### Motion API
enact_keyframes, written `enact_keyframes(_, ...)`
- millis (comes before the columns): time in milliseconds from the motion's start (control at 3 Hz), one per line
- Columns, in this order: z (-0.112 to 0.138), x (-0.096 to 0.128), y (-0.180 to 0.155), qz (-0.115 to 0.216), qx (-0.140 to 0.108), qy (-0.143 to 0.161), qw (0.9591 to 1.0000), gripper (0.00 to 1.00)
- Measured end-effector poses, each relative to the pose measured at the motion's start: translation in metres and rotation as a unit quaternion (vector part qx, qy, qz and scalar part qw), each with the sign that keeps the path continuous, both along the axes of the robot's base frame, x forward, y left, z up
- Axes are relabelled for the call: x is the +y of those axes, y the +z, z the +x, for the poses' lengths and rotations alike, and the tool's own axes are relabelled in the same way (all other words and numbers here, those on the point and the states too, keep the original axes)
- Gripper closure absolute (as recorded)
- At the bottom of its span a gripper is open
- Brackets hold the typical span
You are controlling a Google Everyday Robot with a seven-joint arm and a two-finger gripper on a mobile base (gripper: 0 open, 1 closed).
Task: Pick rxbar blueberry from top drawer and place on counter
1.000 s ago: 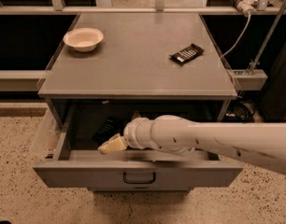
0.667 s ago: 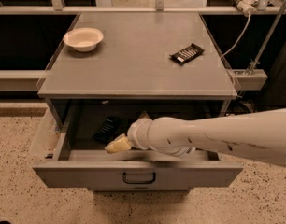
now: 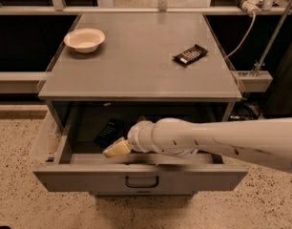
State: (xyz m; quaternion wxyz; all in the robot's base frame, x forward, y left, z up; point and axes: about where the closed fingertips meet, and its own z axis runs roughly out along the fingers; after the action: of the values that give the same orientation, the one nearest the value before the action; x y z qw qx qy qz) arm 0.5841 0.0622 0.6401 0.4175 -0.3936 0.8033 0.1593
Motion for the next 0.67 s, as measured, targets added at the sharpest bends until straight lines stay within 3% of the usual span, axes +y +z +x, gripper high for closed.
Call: enact_keyframes(667,0.002,0.06,0.007,0.075,0.011,0.048,0.996,0.0)
